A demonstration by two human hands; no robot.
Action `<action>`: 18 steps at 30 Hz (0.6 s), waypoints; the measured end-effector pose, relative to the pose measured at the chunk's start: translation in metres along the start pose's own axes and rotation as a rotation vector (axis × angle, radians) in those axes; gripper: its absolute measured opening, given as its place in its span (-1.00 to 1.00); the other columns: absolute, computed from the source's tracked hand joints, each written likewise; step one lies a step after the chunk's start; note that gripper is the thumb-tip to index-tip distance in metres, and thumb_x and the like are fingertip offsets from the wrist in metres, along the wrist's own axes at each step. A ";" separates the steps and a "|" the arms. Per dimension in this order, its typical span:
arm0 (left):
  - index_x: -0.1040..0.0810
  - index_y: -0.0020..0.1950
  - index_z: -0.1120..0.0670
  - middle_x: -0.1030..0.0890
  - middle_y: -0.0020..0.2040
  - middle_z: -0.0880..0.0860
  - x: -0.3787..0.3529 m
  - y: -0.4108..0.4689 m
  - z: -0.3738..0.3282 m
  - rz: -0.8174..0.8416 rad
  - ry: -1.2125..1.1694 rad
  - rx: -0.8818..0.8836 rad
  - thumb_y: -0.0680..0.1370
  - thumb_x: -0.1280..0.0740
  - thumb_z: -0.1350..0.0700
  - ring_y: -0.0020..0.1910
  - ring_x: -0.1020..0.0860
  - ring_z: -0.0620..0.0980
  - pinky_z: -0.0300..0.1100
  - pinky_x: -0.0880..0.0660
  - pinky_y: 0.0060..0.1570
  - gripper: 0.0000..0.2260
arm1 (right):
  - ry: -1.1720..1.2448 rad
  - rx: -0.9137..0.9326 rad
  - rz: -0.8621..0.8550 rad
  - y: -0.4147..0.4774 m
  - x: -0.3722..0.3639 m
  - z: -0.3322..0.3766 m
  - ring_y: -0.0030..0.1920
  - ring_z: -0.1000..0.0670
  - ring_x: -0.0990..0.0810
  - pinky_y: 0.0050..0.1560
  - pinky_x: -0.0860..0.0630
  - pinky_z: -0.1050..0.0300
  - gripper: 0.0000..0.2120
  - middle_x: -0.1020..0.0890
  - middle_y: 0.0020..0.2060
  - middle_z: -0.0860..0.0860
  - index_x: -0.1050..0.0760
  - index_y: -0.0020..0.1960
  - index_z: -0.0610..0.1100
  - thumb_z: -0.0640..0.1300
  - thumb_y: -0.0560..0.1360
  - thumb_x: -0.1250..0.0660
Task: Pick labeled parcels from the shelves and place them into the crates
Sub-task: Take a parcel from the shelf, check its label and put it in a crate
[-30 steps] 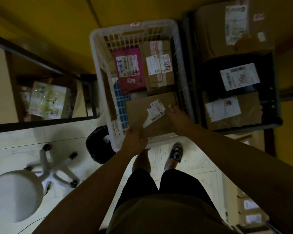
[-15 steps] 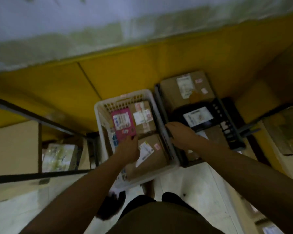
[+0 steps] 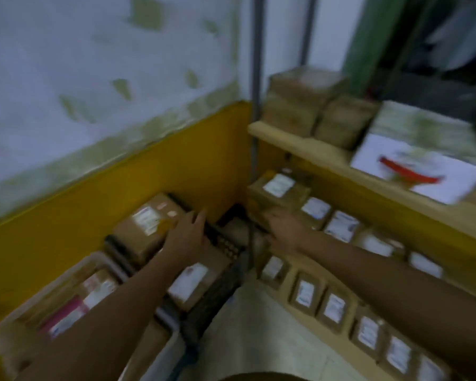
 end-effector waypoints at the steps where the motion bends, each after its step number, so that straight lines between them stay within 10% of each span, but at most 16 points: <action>1: 0.00 0.66 0.06 -0.29 0.50 0.21 0.003 0.011 -0.029 -0.029 0.020 -0.058 0.65 -0.23 -0.04 0.40 -0.38 0.26 0.19 -0.40 0.30 -0.34 | -0.009 -0.047 -0.012 -0.023 0.007 -0.027 0.48 -0.21 -0.35 0.46 -0.30 -0.07 -0.44 -0.35 0.50 -0.20 -0.25 0.57 -0.18 -0.01 0.64 -0.25; 8: 0.01 0.66 0.04 -0.14 0.62 0.15 0.022 0.050 -0.260 -0.104 0.320 -0.607 0.64 -0.19 -0.05 0.61 -0.10 0.16 0.18 -0.15 0.52 -0.35 | -0.088 -0.411 -0.094 -0.208 0.069 -0.171 0.53 -0.19 -0.27 0.41 -0.38 -0.04 -0.35 -0.21 0.58 -0.16 -0.12 0.61 -0.19 0.03 0.63 -0.26; 18: -0.39 0.51 0.07 -0.46 0.38 0.13 0.070 0.029 -0.476 -0.303 0.370 -1.207 0.51 -0.35 0.01 0.27 -0.49 0.13 0.02 -0.51 0.13 -0.44 | -0.095 -0.771 -0.205 -0.386 0.113 -0.255 0.54 -0.14 -0.24 0.44 -0.37 -0.12 -0.33 -0.21 0.59 -0.08 -0.10 0.62 -0.09 0.05 0.61 -0.28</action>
Point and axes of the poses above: each hand's wrist, its own y-axis towards the middle knuckle, its own x-axis out of the back of the hand, z = x × y, the point moved 6 cm from there along y, towards the middle knuckle
